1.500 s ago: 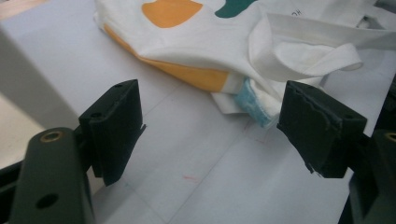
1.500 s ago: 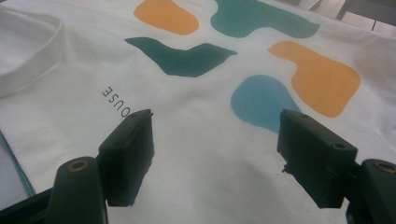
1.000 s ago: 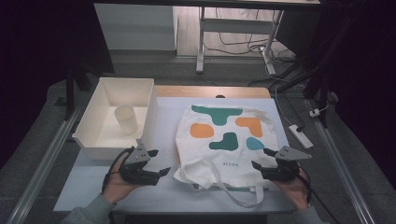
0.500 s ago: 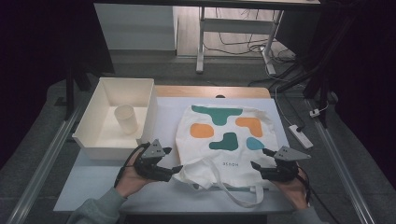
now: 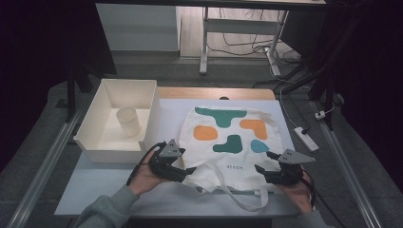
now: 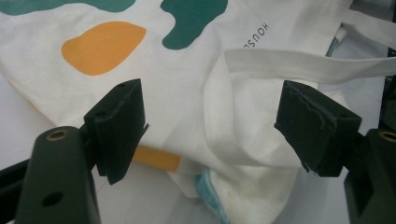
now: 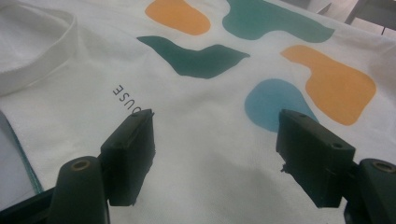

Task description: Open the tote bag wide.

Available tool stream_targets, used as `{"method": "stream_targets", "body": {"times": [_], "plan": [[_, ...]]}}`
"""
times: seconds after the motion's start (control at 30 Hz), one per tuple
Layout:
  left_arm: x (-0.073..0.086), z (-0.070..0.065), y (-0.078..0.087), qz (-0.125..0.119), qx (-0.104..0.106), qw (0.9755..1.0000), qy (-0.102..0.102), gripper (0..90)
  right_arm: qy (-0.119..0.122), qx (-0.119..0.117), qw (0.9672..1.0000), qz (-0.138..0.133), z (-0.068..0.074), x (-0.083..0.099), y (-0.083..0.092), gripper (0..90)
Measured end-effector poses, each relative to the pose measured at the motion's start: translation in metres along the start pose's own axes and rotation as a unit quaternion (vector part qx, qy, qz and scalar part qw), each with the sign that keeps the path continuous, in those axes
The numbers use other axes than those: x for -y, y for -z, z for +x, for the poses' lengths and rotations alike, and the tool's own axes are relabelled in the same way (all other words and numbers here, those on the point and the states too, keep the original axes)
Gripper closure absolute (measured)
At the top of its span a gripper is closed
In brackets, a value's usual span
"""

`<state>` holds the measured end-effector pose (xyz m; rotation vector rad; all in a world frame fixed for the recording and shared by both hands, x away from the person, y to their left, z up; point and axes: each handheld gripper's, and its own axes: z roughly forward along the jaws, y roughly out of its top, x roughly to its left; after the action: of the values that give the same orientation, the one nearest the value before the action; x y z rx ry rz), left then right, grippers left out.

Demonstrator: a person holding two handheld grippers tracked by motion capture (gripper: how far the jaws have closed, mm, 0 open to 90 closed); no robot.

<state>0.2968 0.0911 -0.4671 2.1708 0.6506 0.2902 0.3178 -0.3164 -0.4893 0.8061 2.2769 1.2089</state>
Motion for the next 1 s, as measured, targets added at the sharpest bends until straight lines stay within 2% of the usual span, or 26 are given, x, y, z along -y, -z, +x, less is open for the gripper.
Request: {"method": "stream_targets", "body": {"times": [0.27,0.43,0.7,0.87,0.9,1.0], "plan": [[-0.01,0.0,-0.016,0.014,0.007,0.9998,-0.01,24.3,0.001,-0.001,1.0,0.003,0.0,0.001,-0.001,28.3],[-0.021,0.0,-0.027,0.02,0.018,0.9995,-0.017,24.7,0.001,-0.001,1.0,0.004,0.001,0.0,-0.002,28.4],[-0.033,-0.001,-0.05,0.042,0.034,0.9982,-0.026,28.3,-0.001,0.0,1.0,0.004,0.001,0.001,-0.002,28.4],[-0.032,-0.001,-0.057,0.059,0.044,0.9968,-0.029,33.0,-0.001,0.0,1.0,0.004,0.001,0.001,-0.002,28.4],[-0.032,-0.001,-0.058,0.062,0.045,0.9966,-0.03,37.6,0.0,0.0,1.0,0.004,0.001,0.001,-0.002,28.4],[-0.031,0.0,-0.059,0.07,0.051,0.9958,-0.03,42.2,0.0,0.001,1.0,0.004,0.001,0.001,-0.002,28.4]]}}
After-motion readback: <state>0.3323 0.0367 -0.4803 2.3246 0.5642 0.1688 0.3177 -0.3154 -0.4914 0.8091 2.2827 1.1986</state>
